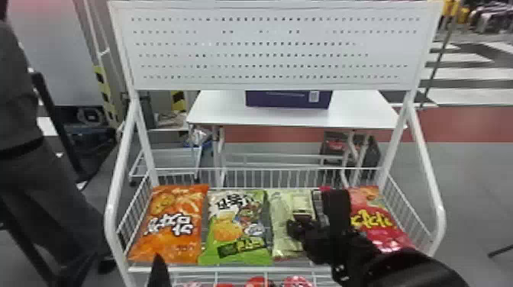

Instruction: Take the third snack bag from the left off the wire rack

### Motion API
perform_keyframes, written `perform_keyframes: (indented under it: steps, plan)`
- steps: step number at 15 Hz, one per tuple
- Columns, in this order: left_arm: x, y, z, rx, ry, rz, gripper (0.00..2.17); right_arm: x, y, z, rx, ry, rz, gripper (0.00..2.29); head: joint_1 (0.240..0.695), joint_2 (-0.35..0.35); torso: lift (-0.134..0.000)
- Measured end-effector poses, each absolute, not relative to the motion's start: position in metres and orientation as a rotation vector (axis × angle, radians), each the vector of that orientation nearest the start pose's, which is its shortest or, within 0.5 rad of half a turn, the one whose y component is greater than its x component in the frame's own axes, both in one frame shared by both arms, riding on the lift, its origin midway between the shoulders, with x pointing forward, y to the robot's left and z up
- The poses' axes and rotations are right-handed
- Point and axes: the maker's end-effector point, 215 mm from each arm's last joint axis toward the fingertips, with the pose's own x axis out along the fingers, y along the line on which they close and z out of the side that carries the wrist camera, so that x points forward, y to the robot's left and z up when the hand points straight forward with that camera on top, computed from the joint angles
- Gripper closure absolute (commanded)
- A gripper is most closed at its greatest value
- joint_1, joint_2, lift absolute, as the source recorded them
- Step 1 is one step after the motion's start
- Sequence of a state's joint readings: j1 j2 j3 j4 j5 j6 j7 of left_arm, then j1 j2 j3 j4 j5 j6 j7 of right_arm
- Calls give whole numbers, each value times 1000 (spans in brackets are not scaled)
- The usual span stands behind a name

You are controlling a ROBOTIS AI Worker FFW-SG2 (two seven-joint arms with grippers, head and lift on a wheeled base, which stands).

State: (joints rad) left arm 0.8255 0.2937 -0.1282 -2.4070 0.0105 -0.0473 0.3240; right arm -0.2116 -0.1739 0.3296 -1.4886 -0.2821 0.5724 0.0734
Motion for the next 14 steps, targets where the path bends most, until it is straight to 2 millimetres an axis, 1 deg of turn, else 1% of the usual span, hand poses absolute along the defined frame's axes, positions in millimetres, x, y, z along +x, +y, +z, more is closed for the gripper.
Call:
perform_keyframes:
  steps: [2,4,6,8,10,11,13,14]
  plan:
    - [357,215,-259,79,-51,20,147,588,-97,-453,2,511,386,2243,499,0,0]
    - [356,215,-258,77,-53,19,147,585,-99,-441,21,470,379,2243,499,0,0]
    - [356,213,-258,76,-52,17,147,580,-99,-421,33,421,379,2243,499,0,0]
    - [355,211,-256,73,-55,13,147,572,-105,-404,40,386,373,2243,499,0,0]
    - [354,209,-255,73,-57,10,147,564,-110,-380,66,339,381,2243,499,0,0]
    - [354,208,-255,72,-57,8,147,558,-114,-364,79,308,389,2243,499,0,0]
    - [353,208,-252,71,-60,9,147,536,-126,-333,76,251,397,2243,499,0,0]
    - [352,208,-251,71,-62,9,147,524,-133,-325,70,237,396,2243,499,0,0]
